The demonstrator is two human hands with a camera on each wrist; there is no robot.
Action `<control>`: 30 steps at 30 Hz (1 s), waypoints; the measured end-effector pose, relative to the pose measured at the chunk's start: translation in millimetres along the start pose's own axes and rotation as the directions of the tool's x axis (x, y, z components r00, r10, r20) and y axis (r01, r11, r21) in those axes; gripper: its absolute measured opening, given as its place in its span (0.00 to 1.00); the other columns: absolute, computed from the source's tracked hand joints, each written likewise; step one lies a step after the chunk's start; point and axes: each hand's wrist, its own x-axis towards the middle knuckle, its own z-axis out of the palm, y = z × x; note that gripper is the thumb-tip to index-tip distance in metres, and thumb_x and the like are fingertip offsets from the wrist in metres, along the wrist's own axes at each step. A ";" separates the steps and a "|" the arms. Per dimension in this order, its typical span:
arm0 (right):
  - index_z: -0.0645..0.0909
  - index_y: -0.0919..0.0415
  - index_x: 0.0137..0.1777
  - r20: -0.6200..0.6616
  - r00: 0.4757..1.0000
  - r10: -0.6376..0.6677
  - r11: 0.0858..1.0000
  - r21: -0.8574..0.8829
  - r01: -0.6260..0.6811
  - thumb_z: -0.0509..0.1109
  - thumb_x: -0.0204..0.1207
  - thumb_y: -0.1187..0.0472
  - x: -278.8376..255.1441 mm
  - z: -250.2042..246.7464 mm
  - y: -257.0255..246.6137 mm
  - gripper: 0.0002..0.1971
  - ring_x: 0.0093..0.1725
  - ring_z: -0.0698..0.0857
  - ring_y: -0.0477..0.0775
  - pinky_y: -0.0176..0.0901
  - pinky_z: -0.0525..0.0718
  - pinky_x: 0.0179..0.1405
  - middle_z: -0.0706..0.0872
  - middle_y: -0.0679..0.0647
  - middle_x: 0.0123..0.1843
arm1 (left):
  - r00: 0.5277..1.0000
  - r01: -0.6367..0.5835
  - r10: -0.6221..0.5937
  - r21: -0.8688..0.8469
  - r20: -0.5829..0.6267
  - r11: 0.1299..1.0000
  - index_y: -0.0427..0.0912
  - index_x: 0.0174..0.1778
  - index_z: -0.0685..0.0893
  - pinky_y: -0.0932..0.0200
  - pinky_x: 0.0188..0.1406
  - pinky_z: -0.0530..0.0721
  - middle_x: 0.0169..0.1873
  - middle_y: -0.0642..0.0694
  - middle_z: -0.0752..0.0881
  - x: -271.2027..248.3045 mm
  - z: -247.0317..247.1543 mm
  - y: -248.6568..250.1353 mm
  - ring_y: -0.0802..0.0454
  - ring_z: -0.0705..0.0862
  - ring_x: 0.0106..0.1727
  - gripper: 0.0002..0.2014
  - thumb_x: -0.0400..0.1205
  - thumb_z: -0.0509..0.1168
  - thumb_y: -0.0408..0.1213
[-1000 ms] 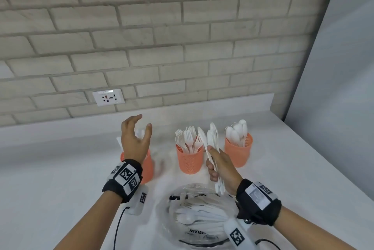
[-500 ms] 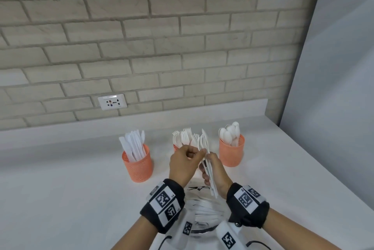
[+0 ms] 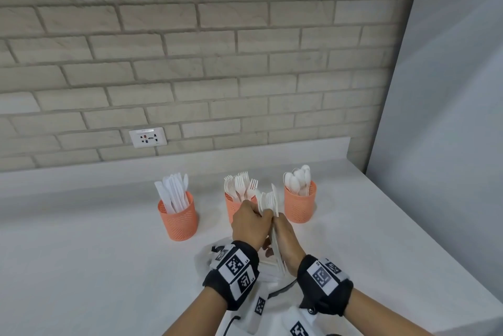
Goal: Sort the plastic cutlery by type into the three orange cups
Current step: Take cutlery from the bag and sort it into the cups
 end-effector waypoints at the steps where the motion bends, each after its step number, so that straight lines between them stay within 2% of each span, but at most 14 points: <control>1: 0.71 0.63 0.51 0.003 1.000 0.020 0.999 0.027 -0.020 0.48 0.84 0.57 0.3 -1.3 0.5 0.13 0.21 0.75 0.46 0.37 0.73 0.20 0.76 0.56 0.33 | 1.000 -0.005 0.005 -0.010 -0.005 1.000 0.40 0.41 0.74 0.60 0.36 0.71 0.30 0.52 0.77 -1.2 0.7 0.5 0.50 0.77 0.37 0.06 0.77 0.64 0.37; 4: 0.73 0.66 0.54 -0.001 0.998 0.058 0.993 0.102 -0.058 0.50 0.84 0.55 2.2 -6.2 0.3 0.16 0.20 0.73 0.47 0.38 0.71 0.19 0.75 0.54 0.32 | 0.999 -0.001 -0.003 -0.102 -0.041 0.995 0.40 0.39 0.72 0.58 0.37 0.74 0.29 0.51 0.77 -4.1 1.8 3.8 0.48 0.78 0.36 0.06 0.78 0.63 0.35; 6: 0.73 0.69 0.61 -0.012 0.998 0.054 0.993 0.110 -0.053 0.51 0.84 0.58 3.6 -8.9 -1.5 0.16 0.19 0.73 0.46 0.37 0.71 0.18 0.76 0.53 0.31 | 0.997 -0.002 -0.014 -0.224 -0.071 0.974 0.41 0.39 0.71 0.55 0.40 0.81 0.30 0.48 0.82 -4.5 3.4 4.6 0.46 0.82 0.37 0.05 0.78 0.62 0.34; 8: 0.74 0.65 0.63 -0.024 0.999 0.041 0.994 0.102 -0.039 0.52 0.83 0.62 3.5 -10.6 -4.6 0.14 0.20 0.73 0.46 0.36 0.72 0.18 0.76 0.53 0.30 | 0.995 0.013 -0.055 -0.418 -0.088 0.908 0.40 0.45 0.72 0.49 0.45 0.86 0.32 0.43 0.88 -5.7 3.8 6.4 0.44 0.87 0.37 0.02 0.80 0.60 0.32; 9: 0.75 0.62 0.62 -0.029 0.999 0.034 0.995 0.095 -0.031 0.52 0.83 0.64 2.8 -11.1 -6.7 0.13 0.21 0.74 0.47 0.37 0.74 0.18 0.77 0.53 0.31 | 0.992 0.027 -0.087 -0.510 -0.094 0.860 0.40 0.47 0.72 0.49 0.45 0.86 0.31 0.42 0.88 -5.4 3.6 7.0 0.44 0.87 0.34 0.02 0.81 0.59 0.32; 12: 0.75 0.56 0.51 -0.033 0.999 0.012 0.997 0.082 -0.009 0.53 0.83 0.66 0.0 -12.7 -11.6 0.10 0.26 0.76 0.49 0.38 0.76 0.22 0.77 0.54 0.36 | 0.976 0.035 -0.176 -0.710 -0.127 0.703 0.43 0.44 0.71 0.55 0.32 0.84 0.23 0.44 0.82 -2.5 -1.6 10.1 0.52 0.82 0.22 0.04 0.83 0.57 0.30; 15: 0.74 0.56 0.46 -0.039 0.999 0.004 0.996 0.085 -0.001 0.54 0.83 0.65 -1.4 -14.2 -12.6 0.08 0.22 0.70 0.47 0.35 0.72 0.18 0.73 0.54 0.36 | 0.967 0.017 -0.204 -0.766 -0.150 0.642 0.38 0.48 0.73 0.67 0.16 0.73 0.18 0.50 0.76 3.5 -8.2 10.0 0.60 0.73 0.15 0.04 0.82 0.57 0.26; 17: 0.74 0.57 0.47 -0.054 0.998 -0.014 0.998 0.065 0.018 0.55 0.83 0.65 -0.7 -15.5 -11.8 0.08 0.22 0.68 0.46 0.33 0.68 0.17 0.73 0.54 0.35 | 0.972 0.021 -0.193 -0.764 -0.135 0.645 0.38 0.51 0.76 0.67 0.15 0.69 0.20 0.49 0.77 6.2 -9.9 8.1 0.61 0.70 0.16 0.07 0.81 0.57 0.24; 20: 0.74 0.59 0.48 -0.081 0.996 -0.043 0.998 0.032 0.046 0.55 0.83 0.66 1.9 -17.7 -10.4 0.07 0.23 0.65 0.46 0.31 0.63 0.17 0.73 0.53 0.35 | 0.973 0.113 -0.224 -0.740 -0.052 0.663 0.42 0.48 0.78 0.65 0.24 0.69 0.29 0.45 0.82 4.9 -10.1 4.6 0.62 0.72 0.18 0.08 0.80 0.58 0.25; 22: 0.75 0.60 0.47 -0.105 0.991 -0.079 0.997 -0.023 0.077 0.56 0.82 0.67 3.6 -18.4 -9.9 0.07 0.23 0.65 0.46 0.31 0.63 0.18 0.75 0.53 0.35 | 0.969 0.194 -0.246 -0.714 0.032 0.673 0.39 0.45 0.79 0.64 0.25 0.67 0.27 0.46 0.84 1.9 -7.8 1.3 0.63 0.72 0.17 0.06 0.82 0.57 0.27; 23: 0.76 0.59 0.46 -0.115 0.988 -0.106 0.993 -0.055 0.100 0.56 0.81 0.68 4.4 -18.3 -9.6 0.08 0.23 0.66 0.46 0.31 0.64 0.18 0.77 0.52 0.35 | 0.969 0.212 -0.241 -0.692 0.056 0.690 0.38 0.42 0.80 0.64 0.24 0.67 0.27 0.45 0.84 -0.4 -6.3 0.5 0.60 0.72 0.19 0.07 0.82 0.58 0.29; 26: 0.78 0.52 0.44 -0.111 0.976 -0.186 0.977 -0.130 0.171 0.57 0.80 0.69 5.3 -15.6 -9.1 0.13 0.23 0.71 0.45 0.29 0.68 0.19 0.83 0.50 0.35 | 0.985 0.167 -0.164 -0.591 0.060 0.789 0.41 0.35 0.83 0.62 0.31 0.73 0.34 0.40 0.85 -4.7 3.6 -1.9 0.51 0.79 0.32 0.09 0.80 0.62 0.32; 28: 0.80 0.49 0.43 -0.097 0.974 -0.206 0.972 -0.135 0.192 0.59 0.81 0.68 5.1 -12.8 -9.2 0.14 0.25 0.73 0.46 0.30 0.70 0.22 0.82 0.47 0.31 | 0.992 0.124 -0.120 -0.553 0.043 0.824 0.37 0.39 0.85 0.61 0.34 0.76 0.34 0.42 0.86 -6.4 9.8 -1.3 0.50 0.82 0.36 0.05 0.78 0.66 0.33; 30: 0.81 0.49 0.42 -0.086 0.973 -0.214 0.969 -0.142 0.200 0.60 0.82 0.65 5.4 -11.2 -8.6 0.12 0.26 0.74 0.46 0.31 0.71 0.22 0.82 0.47 0.30 | 0.994 0.102 -0.110 -0.549 0.018 0.830 0.34 0.42 0.85 0.56 0.39 0.81 0.38 0.40 0.88 -5.5 12.7 -1.3 0.48 0.85 0.39 0.07 0.77 0.68 0.35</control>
